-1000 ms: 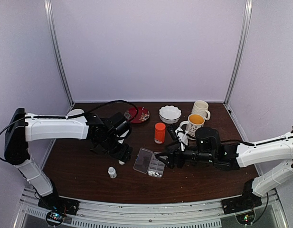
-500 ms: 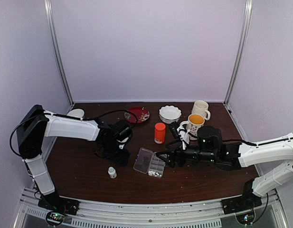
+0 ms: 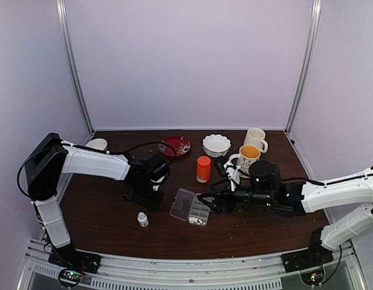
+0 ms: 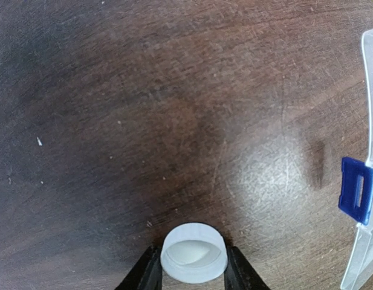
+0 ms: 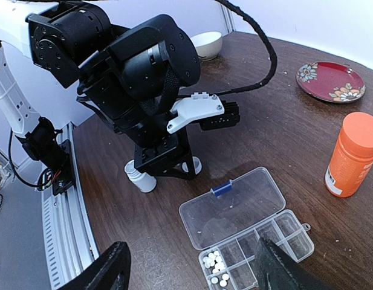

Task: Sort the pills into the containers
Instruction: Pick up the lid of the pill bottle from the center of the board, then pass from the left arm to the right

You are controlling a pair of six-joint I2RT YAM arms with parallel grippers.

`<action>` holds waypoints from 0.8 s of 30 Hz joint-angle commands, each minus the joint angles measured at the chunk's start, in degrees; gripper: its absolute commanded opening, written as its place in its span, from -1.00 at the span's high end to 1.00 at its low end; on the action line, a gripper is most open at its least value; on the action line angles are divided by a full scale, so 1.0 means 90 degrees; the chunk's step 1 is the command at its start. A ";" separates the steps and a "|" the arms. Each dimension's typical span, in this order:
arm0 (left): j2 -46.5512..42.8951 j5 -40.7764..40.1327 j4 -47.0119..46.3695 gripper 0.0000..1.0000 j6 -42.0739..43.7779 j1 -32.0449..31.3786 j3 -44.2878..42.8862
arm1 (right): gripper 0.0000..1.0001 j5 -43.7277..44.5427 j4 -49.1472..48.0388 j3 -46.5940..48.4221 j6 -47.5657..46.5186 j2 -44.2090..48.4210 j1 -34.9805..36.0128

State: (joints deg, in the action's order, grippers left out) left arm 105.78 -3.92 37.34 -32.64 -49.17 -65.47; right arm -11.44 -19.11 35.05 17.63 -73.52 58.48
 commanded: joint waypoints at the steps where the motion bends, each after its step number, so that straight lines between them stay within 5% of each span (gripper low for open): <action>1: 0.0021 -0.0025 -0.0106 0.35 0.0017 0.0017 0.0010 | -0.46 -0.0073 -0.0099 0.0248 0.0044 -0.0110 -0.0033; 8: -0.0996 0.0354 -0.0074 0.44 -0.0042 0.0016 -0.0318 | -0.46 -0.0301 -0.0128 0.0403 0.0057 -0.0189 -0.0033; 16: -0.2199 0.3140 -0.1151 0.43 -0.0213 0.0173 -0.0607 | -0.45 -0.0743 -0.0828 0.0412 0.0290 0.0276 -0.0062; 19: -0.2592 0.4063 -0.2121 0.43 -0.0216 0.0170 -0.0398 | -0.43 -0.1002 -0.0627 0.0836 0.1020 0.0296 -0.0227; 24: -0.3143 0.4281 -0.2788 0.43 0.0246 0.0172 -0.0159 | -0.35 -0.1546 -0.0568 0.1087 0.2811 0.0208 -0.0344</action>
State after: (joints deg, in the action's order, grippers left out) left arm 80.79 27.90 21.30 -33.71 -47.94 -68.62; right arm -20.43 -22.85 43.42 29.15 -72.25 56.07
